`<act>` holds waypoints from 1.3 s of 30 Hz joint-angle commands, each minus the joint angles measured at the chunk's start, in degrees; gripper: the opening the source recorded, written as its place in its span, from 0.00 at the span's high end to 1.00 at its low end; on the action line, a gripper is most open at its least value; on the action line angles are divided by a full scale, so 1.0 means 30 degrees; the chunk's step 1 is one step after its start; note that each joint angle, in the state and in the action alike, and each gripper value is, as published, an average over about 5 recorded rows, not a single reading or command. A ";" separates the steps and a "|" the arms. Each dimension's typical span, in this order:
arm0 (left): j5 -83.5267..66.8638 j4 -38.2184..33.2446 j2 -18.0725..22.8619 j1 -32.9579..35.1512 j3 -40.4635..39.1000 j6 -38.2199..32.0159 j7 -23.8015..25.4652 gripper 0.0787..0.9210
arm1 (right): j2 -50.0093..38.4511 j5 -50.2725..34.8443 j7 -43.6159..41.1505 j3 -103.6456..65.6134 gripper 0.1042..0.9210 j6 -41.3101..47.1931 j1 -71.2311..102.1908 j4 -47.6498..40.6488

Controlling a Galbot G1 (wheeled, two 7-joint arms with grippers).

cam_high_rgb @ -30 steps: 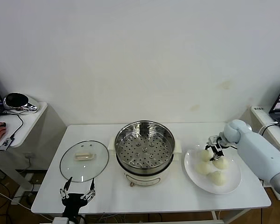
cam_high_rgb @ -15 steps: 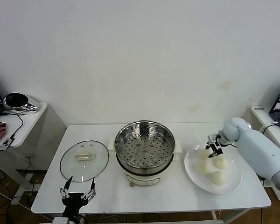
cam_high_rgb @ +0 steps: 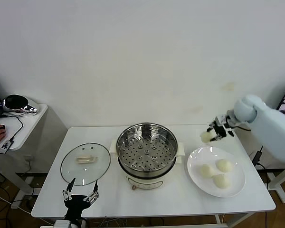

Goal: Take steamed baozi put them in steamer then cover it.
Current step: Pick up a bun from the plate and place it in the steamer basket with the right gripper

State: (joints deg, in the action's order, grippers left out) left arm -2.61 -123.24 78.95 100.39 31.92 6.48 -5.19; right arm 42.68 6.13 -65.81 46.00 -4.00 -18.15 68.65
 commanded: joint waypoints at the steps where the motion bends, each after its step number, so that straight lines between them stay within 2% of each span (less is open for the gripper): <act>1: -0.0082 -0.0091 -0.0033 0.0104 0.0100 -0.0030 -0.0014 0.12 | 0.1786 -0.4038 0.0455 0.4939 0.56 -0.0314 -0.5877 0.1481; 9: -0.0144 -0.0404 0.0086 0.0298 0.0436 -0.0022 0.0005 0.12 | 0.5816 -0.4307 0.1717 0.6708 0.56 -0.1243 -0.5742 0.1547; 16: -0.0128 -0.0743 0.0241 0.0489 0.0782 0.0000 -0.0019 0.12 | 0.8137 -0.1250 0.3086 0.7929 0.56 -0.4331 -0.4764 0.0286; 22: -0.0092 -0.0874 0.0387 0.0511 0.0861 0.0036 -0.0021 0.12 | 0.9055 0.1397 0.4005 0.8182 0.56 -0.6607 -0.3699 -0.0579; 31: -0.0115 -0.0823 0.0419 0.0553 0.0934 0.0010 -0.0020 0.12 | 0.9451 0.3687 0.4911 0.8400 0.55 -0.8032 -0.2435 -0.1056; 39: -0.0184 -0.0829 0.0387 0.0532 0.0952 0.0002 -0.0013 0.12 | 0.9909 0.6109 0.5754 0.7785 0.55 -0.9460 -0.1816 -0.3124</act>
State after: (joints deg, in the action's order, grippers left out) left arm -3.11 -125.65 80.16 102.03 34.74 6.49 -5.23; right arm 70.34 16.49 -51.16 69.28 -27.08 -25.34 63.97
